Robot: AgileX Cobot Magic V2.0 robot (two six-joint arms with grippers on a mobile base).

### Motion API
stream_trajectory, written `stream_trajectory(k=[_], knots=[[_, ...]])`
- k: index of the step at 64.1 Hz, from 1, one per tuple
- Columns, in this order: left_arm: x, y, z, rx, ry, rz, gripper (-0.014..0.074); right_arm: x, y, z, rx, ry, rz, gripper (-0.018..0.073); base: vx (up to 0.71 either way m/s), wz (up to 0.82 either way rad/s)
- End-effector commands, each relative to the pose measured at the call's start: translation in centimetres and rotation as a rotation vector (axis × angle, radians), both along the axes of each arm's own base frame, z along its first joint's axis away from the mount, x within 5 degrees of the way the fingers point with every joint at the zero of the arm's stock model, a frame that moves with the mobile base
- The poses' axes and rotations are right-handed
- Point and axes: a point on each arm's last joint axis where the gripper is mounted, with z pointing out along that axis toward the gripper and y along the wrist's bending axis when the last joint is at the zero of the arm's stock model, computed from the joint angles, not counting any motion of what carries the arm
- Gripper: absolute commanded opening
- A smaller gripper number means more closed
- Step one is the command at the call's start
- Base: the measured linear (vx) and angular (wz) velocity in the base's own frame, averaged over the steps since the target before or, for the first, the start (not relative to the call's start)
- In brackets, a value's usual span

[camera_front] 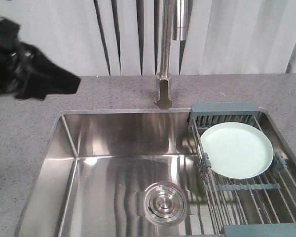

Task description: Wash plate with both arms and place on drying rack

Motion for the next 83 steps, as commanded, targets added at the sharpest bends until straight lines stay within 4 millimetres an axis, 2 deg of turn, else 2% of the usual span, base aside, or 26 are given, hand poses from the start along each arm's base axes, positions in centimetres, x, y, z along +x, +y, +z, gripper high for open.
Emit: stream_trajectory(k=[1, 3, 16, 22, 30, 42, 83], knots=[[-4.1, 1.8, 0.2, -0.121, -0.151, 0.087, -0.0006, 0.4, -0.1, 1.4, 0.023, -0.095, -0.025, -0.0004, 0.00, 0.00], [-5.4, 2.5, -0.2, -0.145, -0.193, 0.112, -0.0006, 0.4, -0.1, 1.5, 0.026, -0.100, -0.027, -0.0004, 0.00, 0.00], [-12.0, 5.8, -7.5, -0.296, -0.256, 0.273, -0.0006, 0.6, -0.1, 1.8, 0.054, -0.130, -0.038, -0.0004, 0.00, 0.00], [-13.8, 6.7, -10.5, -0.348, -0.282, 0.316, -0.0006, 0.6, 0.0, 1.8, 0.065, -0.129, -0.036, -0.0004, 0.00, 0.00], [-14.6, 7.1, -12.7, -0.366, -0.283, 0.333, -0.0006, 0.6, 0.0, 1.8, 0.065, -0.129, -0.036, -0.0004, 0.00, 0.00], [-13.9, 7.2, -12.9, -0.352, -0.323, 0.361, -0.0006, 0.6, 0.0, 1.8, 0.065, -0.129, -0.036, -0.0004, 0.00, 0.00], [-13.9, 7.2, -12.9, -0.355, -0.324, 0.362, -0.0006, 0.6, 0.0, 1.8, 0.065, -0.129, -0.036, -0.0004, 0.00, 0.00]])
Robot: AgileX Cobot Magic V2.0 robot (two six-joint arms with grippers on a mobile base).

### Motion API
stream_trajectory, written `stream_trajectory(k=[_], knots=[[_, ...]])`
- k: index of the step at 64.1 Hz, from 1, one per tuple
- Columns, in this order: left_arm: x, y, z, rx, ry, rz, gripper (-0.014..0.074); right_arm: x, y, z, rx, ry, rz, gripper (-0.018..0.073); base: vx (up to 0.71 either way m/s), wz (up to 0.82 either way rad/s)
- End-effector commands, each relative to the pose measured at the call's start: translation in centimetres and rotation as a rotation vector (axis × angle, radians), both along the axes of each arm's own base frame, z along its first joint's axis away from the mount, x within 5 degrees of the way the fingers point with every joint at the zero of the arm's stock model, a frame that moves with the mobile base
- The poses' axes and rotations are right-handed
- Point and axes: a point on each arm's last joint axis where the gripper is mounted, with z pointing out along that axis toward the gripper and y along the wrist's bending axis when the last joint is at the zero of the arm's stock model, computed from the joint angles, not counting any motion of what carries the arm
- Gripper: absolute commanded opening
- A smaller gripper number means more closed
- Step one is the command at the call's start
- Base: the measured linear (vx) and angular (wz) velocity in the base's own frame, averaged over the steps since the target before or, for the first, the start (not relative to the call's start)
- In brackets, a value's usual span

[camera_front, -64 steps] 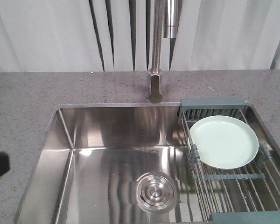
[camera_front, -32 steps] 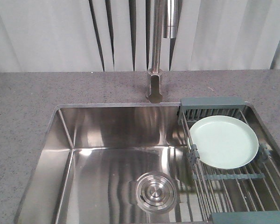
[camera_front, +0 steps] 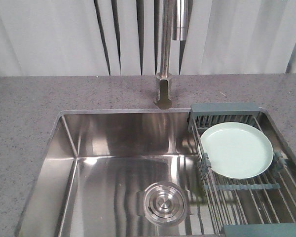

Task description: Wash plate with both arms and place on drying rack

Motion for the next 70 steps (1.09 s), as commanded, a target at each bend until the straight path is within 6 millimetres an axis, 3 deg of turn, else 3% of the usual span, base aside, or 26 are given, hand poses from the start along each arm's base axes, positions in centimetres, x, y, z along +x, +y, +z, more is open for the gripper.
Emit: stream_trajectory(k=[1, 8, 13, 33, 55, 70], knots=[[0.4, 0.1, 1.3, -0.042, -0.062, 0.035, -0.0006, 0.3, -0.1, 1.3, 0.018, -0.078, -0.021, -0.0004, 0.00, 0.00], [0.7, 0.5, 0.8, 0.114, -0.136, 0.050, -0.0006, 0.3, -0.1, 1.3, 0.018, -0.078, -0.021, -0.0004, 0.00, 0.00], [1.4, 0.9, -0.7, 0.192, -0.177, 0.096, -0.0006, 0.3, -0.1, 1.3, 0.018, -0.078, -0.021, -0.0004, 0.00, 0.00], [1.7, 3.1, -8.7, 0.113, -0.359, 0.408, -0.0006, 0.3, -0.1, 1.3, 0.018, -0.078, -0.021, -0.0004, 0.00, 0.00], [0.7, 4.2, -9.1, 0.195, -0.363, 0.574, -0.0006, 0.3, -0.1, 1.3, 0.018, -0.078, -0.021, -0.0004, 0.00, 0.00], [0.7, 4.3, -9.4, 0.204, -0.319, 0.599, -0.0006, 0.3, -0.1, 1.3, 0.018, -0.077, -0.020, -0.0004, 0.00, 0.00]])
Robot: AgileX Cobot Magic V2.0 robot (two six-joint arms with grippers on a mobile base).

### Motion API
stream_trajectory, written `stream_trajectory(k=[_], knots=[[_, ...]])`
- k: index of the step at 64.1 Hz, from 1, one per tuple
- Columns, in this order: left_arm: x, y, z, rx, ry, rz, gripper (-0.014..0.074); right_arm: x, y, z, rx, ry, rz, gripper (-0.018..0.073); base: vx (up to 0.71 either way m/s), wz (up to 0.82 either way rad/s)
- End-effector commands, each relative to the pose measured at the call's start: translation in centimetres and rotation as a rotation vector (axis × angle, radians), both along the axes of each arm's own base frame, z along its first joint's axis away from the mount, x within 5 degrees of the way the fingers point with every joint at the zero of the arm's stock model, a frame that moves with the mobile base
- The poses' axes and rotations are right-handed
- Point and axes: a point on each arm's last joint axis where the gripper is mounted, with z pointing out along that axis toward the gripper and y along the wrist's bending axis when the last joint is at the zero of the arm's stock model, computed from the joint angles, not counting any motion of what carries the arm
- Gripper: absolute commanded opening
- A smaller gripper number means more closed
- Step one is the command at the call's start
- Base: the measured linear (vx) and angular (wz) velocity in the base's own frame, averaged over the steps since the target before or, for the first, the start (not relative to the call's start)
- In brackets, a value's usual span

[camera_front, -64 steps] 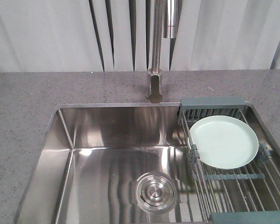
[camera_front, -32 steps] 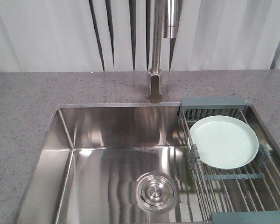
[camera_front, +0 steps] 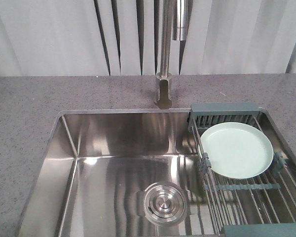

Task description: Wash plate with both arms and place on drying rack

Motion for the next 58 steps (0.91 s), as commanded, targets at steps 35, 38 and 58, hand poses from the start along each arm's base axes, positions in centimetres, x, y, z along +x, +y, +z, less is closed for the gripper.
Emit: stream_trajectory(k=[35, 38, 58], knots=[[-0.20, 0.70, 1.23, -0.155, -0.088, 0.086, -0.0006, 0.30, -0.10, 1.30, 0.018, -0.076, -0.020, -0.0004, 0.00, 0.00], [-0.20, 0.70, 1.23, -0.156, -0.088, 0.086, -0.0006, 0.30, -0.10, 1.30, 0.018, -0.076, -0.020, -0.0004, 0.00, 0.00], [-0.21, 0.70, 1.38, -0.156, -0.091, 0.086, -0.0006, 0.30, -0.10, 1.30, 0.018, -0.076, -0.020, -0.0004, 0.00, 0.00]])
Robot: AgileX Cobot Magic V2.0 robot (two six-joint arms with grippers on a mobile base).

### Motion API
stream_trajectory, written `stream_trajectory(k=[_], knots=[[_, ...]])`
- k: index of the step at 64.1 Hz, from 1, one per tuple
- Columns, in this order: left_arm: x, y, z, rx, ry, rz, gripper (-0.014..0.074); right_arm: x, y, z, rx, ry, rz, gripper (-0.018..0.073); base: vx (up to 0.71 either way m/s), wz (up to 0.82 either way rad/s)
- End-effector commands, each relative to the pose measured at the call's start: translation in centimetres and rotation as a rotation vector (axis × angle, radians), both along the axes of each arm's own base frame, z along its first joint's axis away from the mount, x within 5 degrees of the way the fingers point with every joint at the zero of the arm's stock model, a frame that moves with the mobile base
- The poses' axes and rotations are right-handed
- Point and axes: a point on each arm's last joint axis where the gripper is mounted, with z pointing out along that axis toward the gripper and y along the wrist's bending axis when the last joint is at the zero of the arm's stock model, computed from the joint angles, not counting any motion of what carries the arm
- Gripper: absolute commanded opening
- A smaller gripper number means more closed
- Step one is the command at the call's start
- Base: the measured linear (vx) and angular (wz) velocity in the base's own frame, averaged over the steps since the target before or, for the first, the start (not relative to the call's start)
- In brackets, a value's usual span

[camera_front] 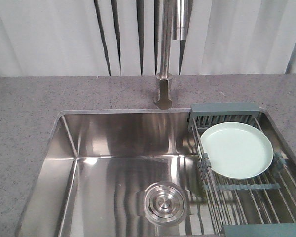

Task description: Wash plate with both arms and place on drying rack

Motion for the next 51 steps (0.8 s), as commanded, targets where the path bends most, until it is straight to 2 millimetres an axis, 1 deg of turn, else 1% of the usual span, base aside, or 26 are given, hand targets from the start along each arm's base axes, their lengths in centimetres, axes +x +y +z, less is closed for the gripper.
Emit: stream_trajectory(k=[1, 51], knots=[[-0.17, -0.09, 1.56, -0.004, -0.108, -0.008, -0.0006, 0.30, -0.10, 1.30, 0.018, -0.076, -0.020, -0.0004, 0.00, 0.00], [-0.17, -0.09, 1.56, -0.004, -0.108, -0.008, -0.0006, 0.31, -0.11, 1.32, 0.017, -0.078, -0.021, -0.0004, 0.00, 0.00]])
